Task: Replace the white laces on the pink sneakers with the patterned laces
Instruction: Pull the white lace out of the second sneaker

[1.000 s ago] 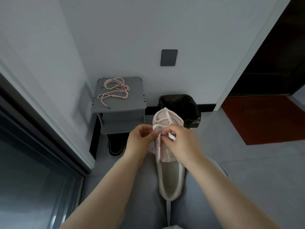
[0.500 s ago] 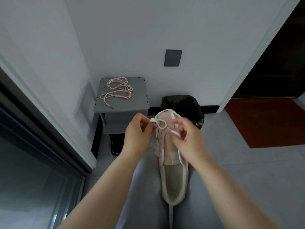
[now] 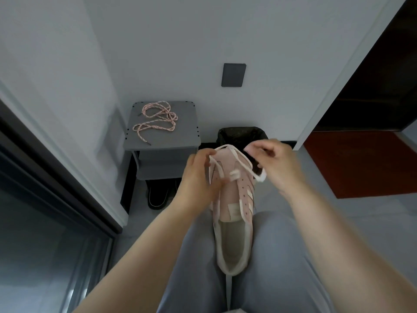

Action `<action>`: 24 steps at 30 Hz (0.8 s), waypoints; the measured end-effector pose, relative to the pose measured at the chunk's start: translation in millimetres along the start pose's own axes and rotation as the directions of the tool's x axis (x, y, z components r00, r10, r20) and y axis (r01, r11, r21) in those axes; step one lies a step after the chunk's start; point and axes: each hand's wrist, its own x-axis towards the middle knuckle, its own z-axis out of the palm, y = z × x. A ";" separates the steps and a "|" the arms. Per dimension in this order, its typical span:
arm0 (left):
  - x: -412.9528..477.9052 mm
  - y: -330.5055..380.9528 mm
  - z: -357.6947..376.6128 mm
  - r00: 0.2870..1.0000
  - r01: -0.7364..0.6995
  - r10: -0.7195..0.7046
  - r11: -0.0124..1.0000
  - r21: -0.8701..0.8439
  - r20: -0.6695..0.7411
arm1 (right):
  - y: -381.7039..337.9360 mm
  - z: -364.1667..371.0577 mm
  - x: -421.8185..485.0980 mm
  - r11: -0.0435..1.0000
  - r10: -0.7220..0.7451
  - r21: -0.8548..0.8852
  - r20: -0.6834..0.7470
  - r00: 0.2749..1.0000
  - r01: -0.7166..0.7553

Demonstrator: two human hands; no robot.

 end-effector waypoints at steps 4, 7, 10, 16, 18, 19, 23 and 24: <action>-14.8 -8.1 12.2 0.994 0.100 -0.099 0.995 -0.011 0.050 | 9.3 20.9 -14.3 0.947 0.251 -0.223 0.057 0.966 -0.232; -19.1 -6.5 15.8 0.991 0.125 -0.122 0.990 -0.059 0.045 | 2.8 33.8 -24.3 0.895 0.240 -0.400 0.058 0.969 -0.197; -22.1 -4.6 15.5 0.990 0.131 -0.128 0.990 -0.055 0.062 | -5.8 26.7 -24.2 0.855 0.221 -0.503 0.134 0.966 -0.126; -23.1 -5.1 14.4 0.990 0.137 -0.135 0.990 -0.036 0.051 | -3.9 19.3 -24.3 0.837 0.201 -0.545 0.236 0.951 -0.042; -23.0 -7.1 14.7 0.990 0.136 -0.134 0.990 -0.035 0.042 | 2.0 17.8 -21.8 0.882 0.151 -0.470 0.214 0.965 -0.033; -22.3 -8.7 14.8 0.991 0.131 -0.130 0.991 -0.038 0.034 | 4.6 17.2 -20.6 0.908 0.132 -0.416 0.192 0.973 -0.041; -21.3 -15.1 14.9 0.992 0.127 -0.127 0.989 -0.077 0.007 | 12.0 16.2 -16.5 0.970 0.120 -0.218 0.054 0.991 -0.106; -21.8 -16.1 14.3 0.992 0.127 -0.128 0.988 -0.091 0.003 | 12.8 15.2 -14.8 0.977 0.105 -0.186 0.015 0.994 -0.101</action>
